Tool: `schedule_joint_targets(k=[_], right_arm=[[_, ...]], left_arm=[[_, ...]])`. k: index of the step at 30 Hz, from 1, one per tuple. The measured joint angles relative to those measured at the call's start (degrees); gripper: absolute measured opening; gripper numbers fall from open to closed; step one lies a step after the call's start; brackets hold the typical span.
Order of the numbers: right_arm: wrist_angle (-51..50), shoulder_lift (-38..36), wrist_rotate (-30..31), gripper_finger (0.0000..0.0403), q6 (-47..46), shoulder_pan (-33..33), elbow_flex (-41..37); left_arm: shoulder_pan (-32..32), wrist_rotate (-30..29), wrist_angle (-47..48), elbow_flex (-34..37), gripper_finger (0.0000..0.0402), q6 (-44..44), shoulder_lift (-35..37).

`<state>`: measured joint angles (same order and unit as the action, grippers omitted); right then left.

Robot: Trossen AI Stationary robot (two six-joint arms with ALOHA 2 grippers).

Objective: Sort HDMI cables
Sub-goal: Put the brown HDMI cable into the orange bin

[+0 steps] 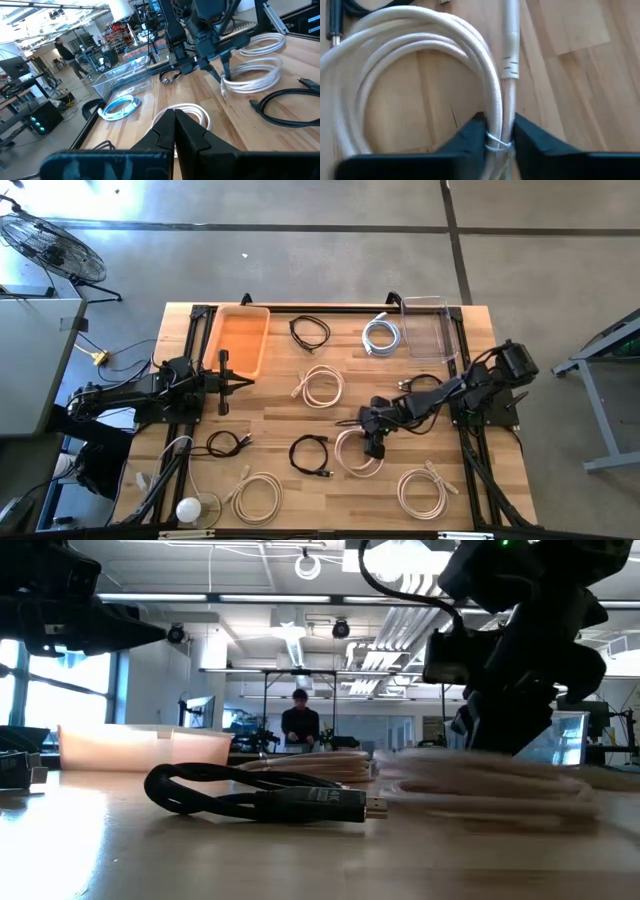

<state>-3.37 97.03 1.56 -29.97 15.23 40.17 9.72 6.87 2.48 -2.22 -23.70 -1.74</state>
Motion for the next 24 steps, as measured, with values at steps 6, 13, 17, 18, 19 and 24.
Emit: schedule_joint_targets(k=[6, 13, 17, 18, 19, 24], right_arm=[[-0.2, 0.3, 2.9, 0.0039, 3.2, 0.2, 1.7], [-3.1, 0.6, 8.7, 0.0039, 10.5, 1.7, 6.8], [-10.2, 0.6, 16.1, 0.0039, 15.4, 3.0, 13.1], [-12.6, 0.6, 18.0, 0.0039, 16.5, 3.5, 14.9], [-14.7, 0.6, 19.8, 0.0039, 17.6, 4.0, 16.8], [-21.1, 0.4, 29.0, 0.0039, 24.2, 6.6, 25.7]], left_arm=[[0.0, 0.0, 0.0, 0.0, 0.0001, 0.9, 0.0], [0.0, 1.8, -1.0, 0.1, 0.0001, 9.2, 0.0], [0.0, 5.0, -3.6, 0.3, 0.0001, 12.0, 0.0], [0.0, 5.6, -4.0, 0.4, 0.0001, 12.0, 0.0], [0.0, 6.2, -4.3, 0.4, 0.0001, 12.0, 0.0], [0.0, 6.3, -4.3, 0.4, 0.0019, 8.4, 0.0]])
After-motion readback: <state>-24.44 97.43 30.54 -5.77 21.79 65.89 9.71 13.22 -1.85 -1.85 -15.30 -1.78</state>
